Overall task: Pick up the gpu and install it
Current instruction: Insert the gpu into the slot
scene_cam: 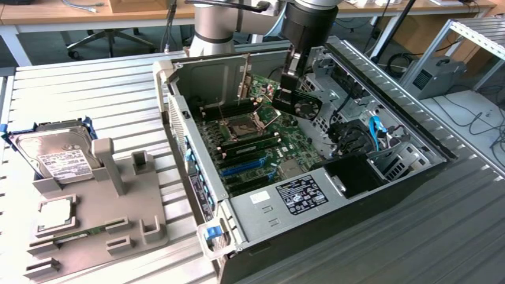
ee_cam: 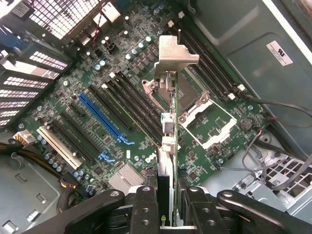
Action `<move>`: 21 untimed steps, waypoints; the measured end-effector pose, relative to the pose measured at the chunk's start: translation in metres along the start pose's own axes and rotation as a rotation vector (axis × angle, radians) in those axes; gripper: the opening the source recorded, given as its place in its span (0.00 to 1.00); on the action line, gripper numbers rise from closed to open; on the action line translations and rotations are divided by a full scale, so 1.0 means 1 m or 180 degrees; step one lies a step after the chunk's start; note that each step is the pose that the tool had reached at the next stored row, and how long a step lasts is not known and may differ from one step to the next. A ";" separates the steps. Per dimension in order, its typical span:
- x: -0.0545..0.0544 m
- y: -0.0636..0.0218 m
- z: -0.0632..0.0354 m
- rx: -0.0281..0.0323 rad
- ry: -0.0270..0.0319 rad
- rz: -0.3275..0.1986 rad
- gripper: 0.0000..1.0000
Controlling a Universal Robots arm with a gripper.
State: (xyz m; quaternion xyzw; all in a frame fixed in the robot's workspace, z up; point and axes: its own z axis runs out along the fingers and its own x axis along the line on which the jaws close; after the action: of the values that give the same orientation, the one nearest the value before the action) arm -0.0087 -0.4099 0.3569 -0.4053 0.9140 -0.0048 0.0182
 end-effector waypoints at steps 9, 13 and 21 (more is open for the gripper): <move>0.000 0.0000 0.0000 -0.0001 -0.0001 -0.0034 0.26; 0.000 0.0000 0.0000 -0.0002 -0.0001 -0.0052 0.26; 0.000 0.0000 0.0000 -0.0002 -0.0002 -0.0082 0.26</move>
State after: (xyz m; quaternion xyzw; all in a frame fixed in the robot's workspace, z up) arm -0.0087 -0.4099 0.3569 -0.4171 0.9086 -0.0046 0.0182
